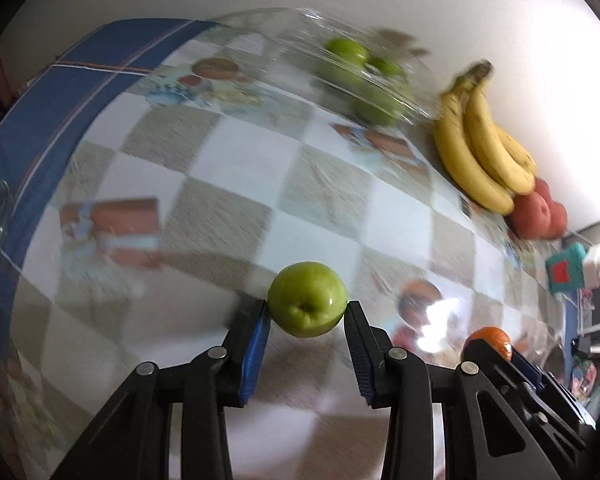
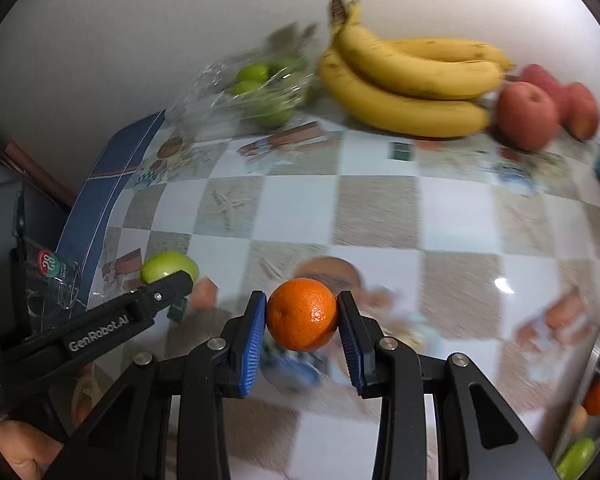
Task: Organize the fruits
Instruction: 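Carry the tangerine and green apple over the basin with both tools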
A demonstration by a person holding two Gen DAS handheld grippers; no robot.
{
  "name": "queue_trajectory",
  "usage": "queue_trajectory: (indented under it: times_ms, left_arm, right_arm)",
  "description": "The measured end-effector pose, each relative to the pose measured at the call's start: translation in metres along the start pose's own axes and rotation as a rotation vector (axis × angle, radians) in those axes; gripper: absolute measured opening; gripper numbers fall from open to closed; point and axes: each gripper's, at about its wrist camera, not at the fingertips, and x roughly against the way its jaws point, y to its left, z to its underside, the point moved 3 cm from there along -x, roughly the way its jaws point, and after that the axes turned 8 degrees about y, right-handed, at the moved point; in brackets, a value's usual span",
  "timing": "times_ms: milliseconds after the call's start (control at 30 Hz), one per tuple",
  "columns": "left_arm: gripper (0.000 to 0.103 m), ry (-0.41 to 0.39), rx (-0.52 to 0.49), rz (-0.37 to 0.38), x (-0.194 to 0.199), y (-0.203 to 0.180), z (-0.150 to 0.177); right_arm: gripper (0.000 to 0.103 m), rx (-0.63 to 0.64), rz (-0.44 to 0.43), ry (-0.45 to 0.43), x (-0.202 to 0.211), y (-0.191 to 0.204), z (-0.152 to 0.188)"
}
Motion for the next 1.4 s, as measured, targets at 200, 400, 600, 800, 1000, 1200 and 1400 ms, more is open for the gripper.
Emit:
queue_trajectory:
  times_ms: [200,400,600,800,1000,1200,1400]
  left_arm:
    - [0.041,0.019,-0.052,0.022,0.013,-0.047,0.031]
    - [0.041,0.012,-0.105,0.015,0.030,-0.084,0.051]
    - [0.041,0.015,-0.125,0.020,0.042,-0.111,0.080]
    - [0.041,0.029,-0.144,0.026,0.042,-0.134,0.110]
    - [0.041,0.034,-0.183,0.006,0.037,-0.155,0.131]
    - [0.041,0.045,-0.271,-0.021,0.031,-0.183,0.147]
    - [0.041,0.068,-0.390,-0.032,0.019,-0.225,0.168]
  right_arm:
    - [0.037,-0.052,0.036,-0.026,0.040,-0.033,0.031]
    - [0.037,-0.135,0.062,-0.041,0.072,-0.078,0.067]
    - [0.037,-0.228,0.084,-0.065,0.095,-0.120,0.095]
    - [0.037,-0.293,0.089,-0.093,0.114,-0.151,0.120]
    - [0.037,-0.354,0.093,-0.119,0.130,-0.180,0.136]
    - [0.037,-0.421,0.159,-0.126,0.140,-0.215,0.145]
    - [0.037,-0.510,0.161,-0.102,0.143,-0.248,0.157]
